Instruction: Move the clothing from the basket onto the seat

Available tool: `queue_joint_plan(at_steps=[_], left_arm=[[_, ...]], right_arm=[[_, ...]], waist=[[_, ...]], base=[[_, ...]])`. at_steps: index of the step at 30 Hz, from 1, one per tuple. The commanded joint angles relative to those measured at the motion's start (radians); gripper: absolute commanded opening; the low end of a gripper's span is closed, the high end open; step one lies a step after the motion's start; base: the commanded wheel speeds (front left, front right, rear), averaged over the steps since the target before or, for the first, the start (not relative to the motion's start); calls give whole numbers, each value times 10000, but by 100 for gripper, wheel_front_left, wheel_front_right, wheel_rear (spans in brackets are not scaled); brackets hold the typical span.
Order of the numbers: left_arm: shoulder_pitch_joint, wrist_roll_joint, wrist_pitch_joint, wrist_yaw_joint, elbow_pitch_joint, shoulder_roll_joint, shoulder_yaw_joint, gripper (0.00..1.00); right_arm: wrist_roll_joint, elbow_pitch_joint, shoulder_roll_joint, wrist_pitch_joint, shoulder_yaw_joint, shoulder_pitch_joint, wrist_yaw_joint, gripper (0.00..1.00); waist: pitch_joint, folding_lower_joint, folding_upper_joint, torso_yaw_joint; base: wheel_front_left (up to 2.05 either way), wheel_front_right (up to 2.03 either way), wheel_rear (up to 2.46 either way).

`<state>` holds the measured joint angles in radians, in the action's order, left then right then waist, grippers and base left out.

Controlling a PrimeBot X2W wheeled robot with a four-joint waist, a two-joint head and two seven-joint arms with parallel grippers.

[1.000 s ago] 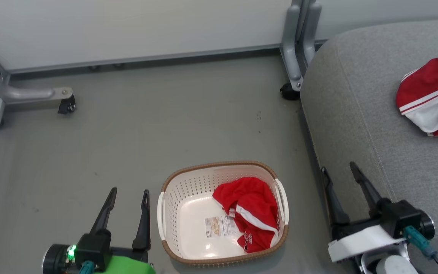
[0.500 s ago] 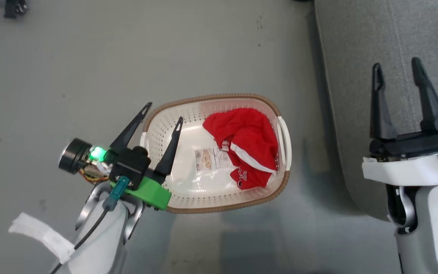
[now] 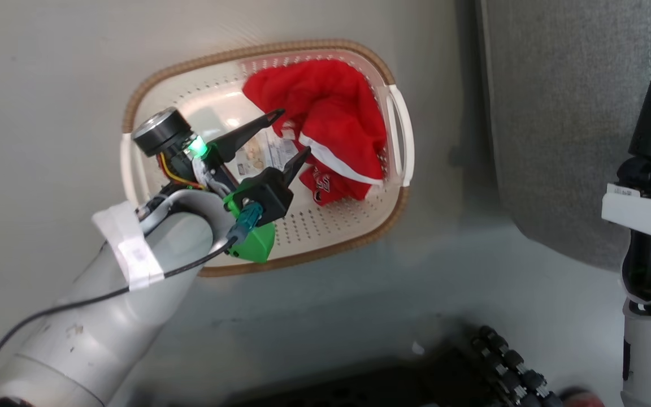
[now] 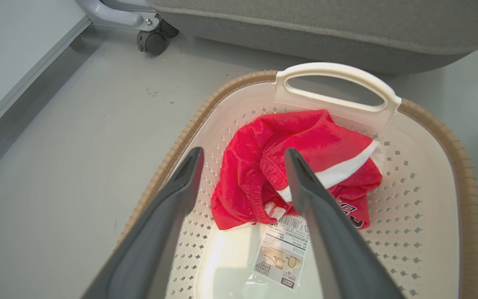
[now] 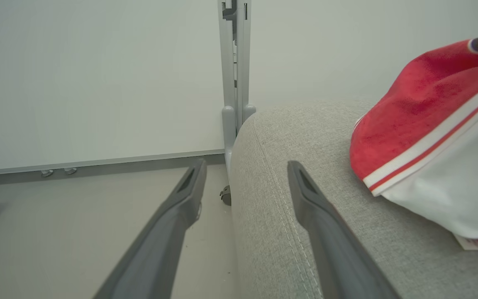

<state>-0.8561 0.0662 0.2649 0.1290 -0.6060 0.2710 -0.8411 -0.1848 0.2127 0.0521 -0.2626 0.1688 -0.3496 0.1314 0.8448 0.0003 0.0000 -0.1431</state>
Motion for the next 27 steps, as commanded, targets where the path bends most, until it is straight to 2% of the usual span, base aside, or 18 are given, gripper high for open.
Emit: queue_joint_plan(at_steps=[1,7,15,21,27], left_arm=[[-536,-79,-8,16,-241,90,-330,100],[-1781,-478,-8,17,-1929,-390,-1750,100],[-2594,-1908,-283,18,-4894,-1258,-2384,100],[-3092,-2523,-367,18,-5959,-1423,-2654,100],[-3005,-3096,-735,18,-6341,-1675,-2951,100]], right_arm=[[-70,97,-24,-34,-82,-191,-14,100],[111,359,-21,-34,-348,-299,-14,100],[252,819,-16,-34,-561,-136,-14,100],[442,957,-14,-34,-699,-13,-14,100],[604,1036,-16,-34,-773,120,-14,100]], waist=[[1554,-3,0,-1187],[1895,-3,0,-1314],[1829,-3,0,-1352],[1818,-3,0,-1351],[1816,-3,0,-1318]], base=[[0,0,0],[0,0,0],[0,0,0],[0,0,0],[0,0,0]])
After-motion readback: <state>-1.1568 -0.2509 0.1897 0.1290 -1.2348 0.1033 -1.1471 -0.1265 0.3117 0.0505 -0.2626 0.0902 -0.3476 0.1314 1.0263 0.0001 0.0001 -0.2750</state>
